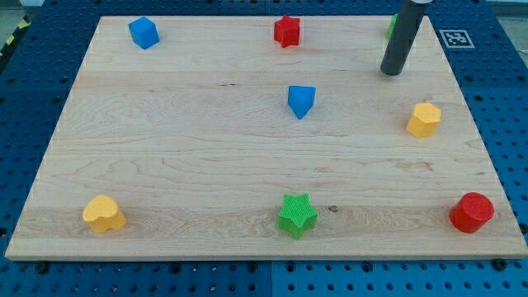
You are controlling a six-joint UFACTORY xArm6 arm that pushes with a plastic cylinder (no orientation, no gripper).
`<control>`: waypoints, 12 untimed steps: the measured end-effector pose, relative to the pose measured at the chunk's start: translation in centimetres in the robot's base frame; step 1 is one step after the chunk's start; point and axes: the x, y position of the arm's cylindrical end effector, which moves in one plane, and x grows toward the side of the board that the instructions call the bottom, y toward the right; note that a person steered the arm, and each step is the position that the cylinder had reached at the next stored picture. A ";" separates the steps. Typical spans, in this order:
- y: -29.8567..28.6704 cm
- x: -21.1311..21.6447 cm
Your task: Point your arm at bottom right
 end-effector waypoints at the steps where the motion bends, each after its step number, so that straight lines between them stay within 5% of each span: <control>1: 0.0 0.2; 8: -4.1 3.0; 12: -4.1 14.5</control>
